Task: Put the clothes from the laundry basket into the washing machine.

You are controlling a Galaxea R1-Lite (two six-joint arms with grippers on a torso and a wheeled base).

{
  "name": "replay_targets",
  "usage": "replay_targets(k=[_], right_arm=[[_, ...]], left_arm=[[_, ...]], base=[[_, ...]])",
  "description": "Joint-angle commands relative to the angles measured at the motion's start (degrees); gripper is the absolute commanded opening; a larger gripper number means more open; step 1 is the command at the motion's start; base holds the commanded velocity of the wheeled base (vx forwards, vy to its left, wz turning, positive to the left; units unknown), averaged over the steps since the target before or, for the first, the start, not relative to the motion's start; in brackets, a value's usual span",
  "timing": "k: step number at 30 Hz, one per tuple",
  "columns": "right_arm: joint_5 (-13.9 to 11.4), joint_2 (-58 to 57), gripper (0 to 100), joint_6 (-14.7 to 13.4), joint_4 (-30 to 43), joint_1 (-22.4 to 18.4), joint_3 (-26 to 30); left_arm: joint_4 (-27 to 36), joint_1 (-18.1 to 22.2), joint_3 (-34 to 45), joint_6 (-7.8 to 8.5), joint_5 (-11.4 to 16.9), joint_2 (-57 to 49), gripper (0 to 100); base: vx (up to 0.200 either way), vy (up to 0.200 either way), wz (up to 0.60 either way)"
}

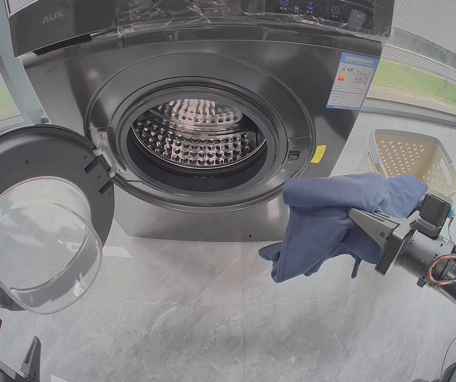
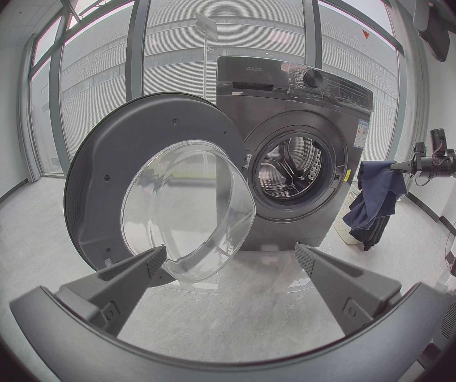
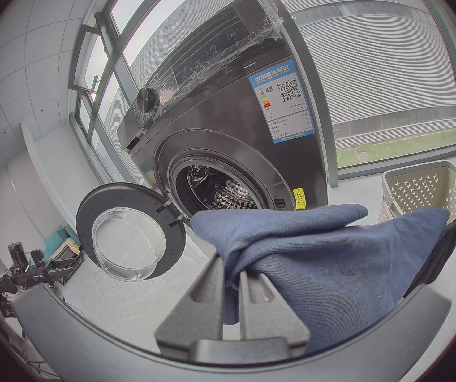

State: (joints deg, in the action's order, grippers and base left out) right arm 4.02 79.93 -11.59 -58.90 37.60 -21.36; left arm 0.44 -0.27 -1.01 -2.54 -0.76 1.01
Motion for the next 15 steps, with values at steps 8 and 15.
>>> replay_targets(k=[8, 15], right_arm=[[-0.07, 0.13, 0, -0.01, 0.02, 0.02, 0.26], [-0.07, 0.22, 0, -0.01, 0.02, 0.11, 0.26]], left_arm=[[0.00, 0.00, 0.84, -0.01, -0.04, -0.84, 100], [0.00, 0.00, 0.84, -0.01, -0.04, -0.84, 100]], base=[[0.000, 0.000, 0.00], [0.000, 0.000, 0.00]])
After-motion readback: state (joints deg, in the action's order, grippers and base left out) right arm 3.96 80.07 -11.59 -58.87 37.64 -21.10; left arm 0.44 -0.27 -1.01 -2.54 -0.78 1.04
